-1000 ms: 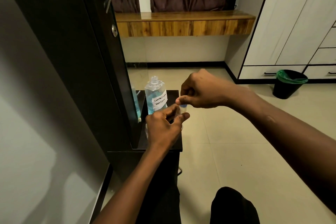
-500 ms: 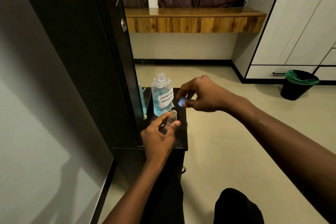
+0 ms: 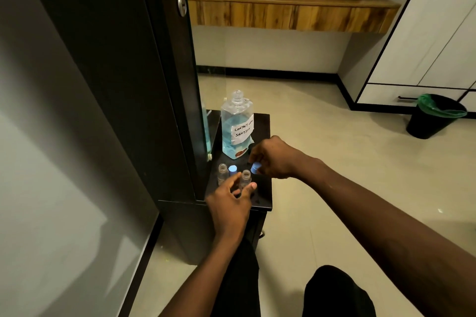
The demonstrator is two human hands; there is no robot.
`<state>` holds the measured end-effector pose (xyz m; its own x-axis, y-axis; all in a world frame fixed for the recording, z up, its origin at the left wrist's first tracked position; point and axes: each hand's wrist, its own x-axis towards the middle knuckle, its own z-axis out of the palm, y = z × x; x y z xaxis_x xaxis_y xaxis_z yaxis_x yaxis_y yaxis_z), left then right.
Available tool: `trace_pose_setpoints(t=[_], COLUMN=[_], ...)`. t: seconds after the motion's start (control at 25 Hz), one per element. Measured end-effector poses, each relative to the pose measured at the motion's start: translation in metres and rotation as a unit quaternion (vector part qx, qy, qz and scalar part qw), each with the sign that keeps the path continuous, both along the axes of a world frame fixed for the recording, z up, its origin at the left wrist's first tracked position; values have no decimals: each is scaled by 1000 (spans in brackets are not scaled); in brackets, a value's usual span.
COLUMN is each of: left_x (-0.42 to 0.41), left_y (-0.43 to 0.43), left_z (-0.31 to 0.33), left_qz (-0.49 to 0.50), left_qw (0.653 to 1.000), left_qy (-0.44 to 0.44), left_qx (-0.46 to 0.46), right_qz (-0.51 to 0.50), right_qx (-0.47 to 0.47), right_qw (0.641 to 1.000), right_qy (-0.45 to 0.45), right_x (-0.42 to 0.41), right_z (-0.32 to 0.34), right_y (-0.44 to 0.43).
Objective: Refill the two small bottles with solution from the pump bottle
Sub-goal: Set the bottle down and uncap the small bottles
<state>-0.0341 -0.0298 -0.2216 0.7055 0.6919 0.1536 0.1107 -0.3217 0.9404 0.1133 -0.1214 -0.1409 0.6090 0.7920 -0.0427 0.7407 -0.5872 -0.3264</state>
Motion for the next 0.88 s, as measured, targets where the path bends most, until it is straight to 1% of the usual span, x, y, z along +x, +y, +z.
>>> trace_pose_setpoints(t=[0.2, 0.32, 0.44, 0.52, 0.68, 0.8, 0.88], left_x=[7, 8, 4, -2, -20, -24, -20], left_y=[3, 4, 4, 5, 10, 18, 23], left_z=[-8, -11, -11, -10, 4, 27, 51], left_qz=[8, 8, -2, 10, 60, 68, 67], left_qw=[1000, 1000, 1000, 1000, 997, 994, 991], left_qy=[7, 16, 10, 3, -40, -74, -99], left_qx=[-21, -3, -19, -13, 5, 36, 61], right_qz=[9, 12, 13, 8, -9, -25, -38], right_qx=[-38, -39, -39, -41, -2, 38, 90], right_qw=[999, 999, 999, 999, 999, 999, 995], right_qy=[11, 11, 7, 20, 35, 16, -2], right_x=[6, 7, 7, 7, 7, 8, 9], right_z=[-22, -28, -29, -28, -17, 6, 28], right_y=[8, 10, 12, 12, 3, -6, -11])
